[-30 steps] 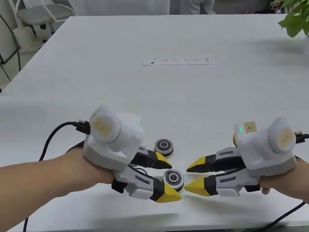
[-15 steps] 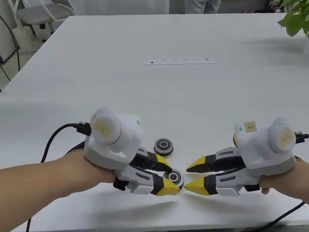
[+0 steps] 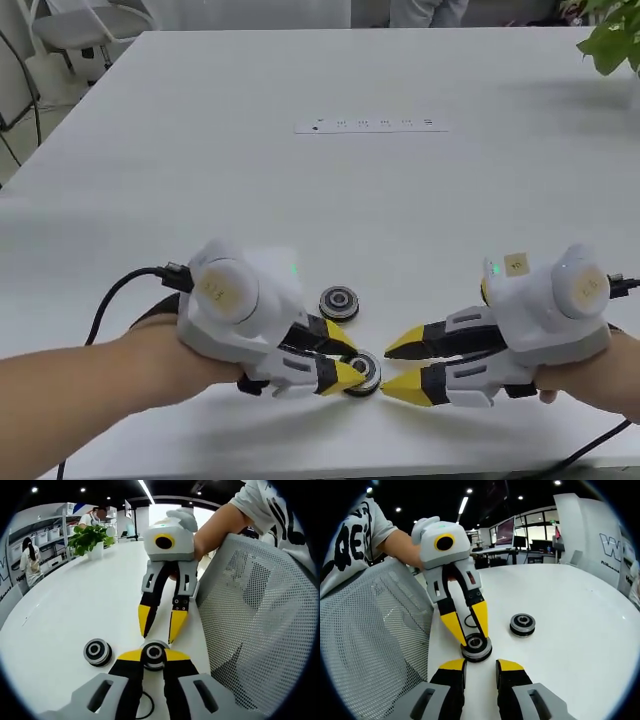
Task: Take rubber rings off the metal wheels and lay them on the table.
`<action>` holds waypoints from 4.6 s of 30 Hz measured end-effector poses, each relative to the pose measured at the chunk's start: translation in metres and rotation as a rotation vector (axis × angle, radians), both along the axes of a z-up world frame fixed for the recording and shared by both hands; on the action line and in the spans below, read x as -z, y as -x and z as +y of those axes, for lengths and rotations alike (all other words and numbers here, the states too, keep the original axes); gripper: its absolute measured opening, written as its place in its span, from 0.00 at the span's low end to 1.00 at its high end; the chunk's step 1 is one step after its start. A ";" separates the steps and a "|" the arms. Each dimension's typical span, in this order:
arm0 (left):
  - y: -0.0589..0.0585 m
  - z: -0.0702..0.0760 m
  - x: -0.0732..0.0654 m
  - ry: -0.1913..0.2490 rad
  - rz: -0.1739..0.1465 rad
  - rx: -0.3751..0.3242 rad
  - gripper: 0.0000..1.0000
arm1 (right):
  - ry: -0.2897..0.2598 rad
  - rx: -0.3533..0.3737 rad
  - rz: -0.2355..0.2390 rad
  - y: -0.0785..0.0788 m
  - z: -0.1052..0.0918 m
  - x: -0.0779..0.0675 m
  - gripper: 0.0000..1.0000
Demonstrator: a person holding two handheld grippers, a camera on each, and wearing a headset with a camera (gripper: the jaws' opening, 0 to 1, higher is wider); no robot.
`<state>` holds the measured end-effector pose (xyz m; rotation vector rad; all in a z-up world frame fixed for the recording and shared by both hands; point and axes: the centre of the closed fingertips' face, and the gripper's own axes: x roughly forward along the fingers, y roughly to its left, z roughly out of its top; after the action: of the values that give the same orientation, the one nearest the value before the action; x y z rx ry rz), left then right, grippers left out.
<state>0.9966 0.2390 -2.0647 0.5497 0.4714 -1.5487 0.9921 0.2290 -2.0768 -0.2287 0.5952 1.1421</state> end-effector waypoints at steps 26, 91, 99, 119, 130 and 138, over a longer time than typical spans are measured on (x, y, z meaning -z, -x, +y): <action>0.001 0.000 -0.001 0.020 0.001 -0.025 0.07 | -0.005 -0.017 0.019 0.002 0.009 0.005 0.17; -0.004 -0.001 -0.001 0.019 0.001 -0.055 0.07 | -0.150 0.178 0.157 -0.014 -0.001 -0.010 0.00; -0.004 -0.002 -0.001 0.014 -0.001 -0.056 0.07 | -0.179 0.194 0.193 -0.013 0.000 -0.012 0.00; -0.004 -0.001 -0.001 0.009 -0.001 -0.053 0.07 | -0.202 0.165 0.204 -0.009 0.009 -0.015 0.00; -0.004 -0.001 -0.001 0.012 0.000 -0.052 0.07 | -0.217 0.160 0.204 -0.009 0.010 -0.017 0.00; -0.004 -0.002 -0.001 0.014 0.001 -0.051 0.07 | -0.240 0.162 0.213 -0.008 0.012 -0.019 0.00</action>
<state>1.0005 0.2371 -2.0637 0.5227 0.4712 -1.5027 1.0004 0.2406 -2.0576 0.1466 0.6453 1.0766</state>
